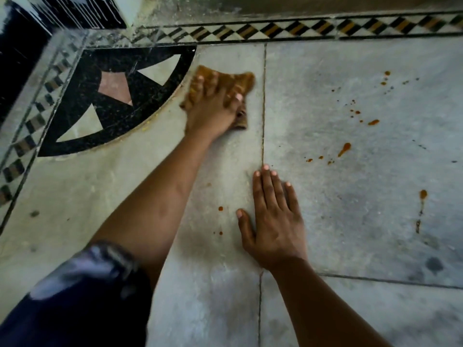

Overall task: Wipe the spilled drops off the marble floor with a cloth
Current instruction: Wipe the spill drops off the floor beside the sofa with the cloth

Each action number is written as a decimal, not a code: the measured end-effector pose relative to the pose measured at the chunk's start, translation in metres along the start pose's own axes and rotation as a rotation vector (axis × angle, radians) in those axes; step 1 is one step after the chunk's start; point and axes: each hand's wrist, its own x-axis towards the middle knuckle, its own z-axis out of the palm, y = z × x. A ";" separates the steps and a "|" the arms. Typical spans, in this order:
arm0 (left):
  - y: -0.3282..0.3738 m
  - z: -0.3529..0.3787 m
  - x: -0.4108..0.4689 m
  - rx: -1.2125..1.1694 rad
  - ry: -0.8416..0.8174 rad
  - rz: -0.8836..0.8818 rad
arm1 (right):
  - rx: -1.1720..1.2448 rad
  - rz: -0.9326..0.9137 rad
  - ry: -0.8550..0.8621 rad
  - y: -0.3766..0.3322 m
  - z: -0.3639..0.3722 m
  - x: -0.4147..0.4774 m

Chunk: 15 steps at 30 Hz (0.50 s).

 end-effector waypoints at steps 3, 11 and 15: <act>0.001 0.011 -0.058 0.035 -0.025 0.208 | -0.011 -0.008 -0.001 0.000 -0.001 0.001; -0.059 -0.010 -0.013 0.018 0.030 -0.147 | 0.001 -0.017 0.014 0.000 0.001 -0.001; -0.022 -0.001 -0.017 -0.028 -0.001 -0.081 | -0.003 -0.031 0.019 0.001 0.001 -0.001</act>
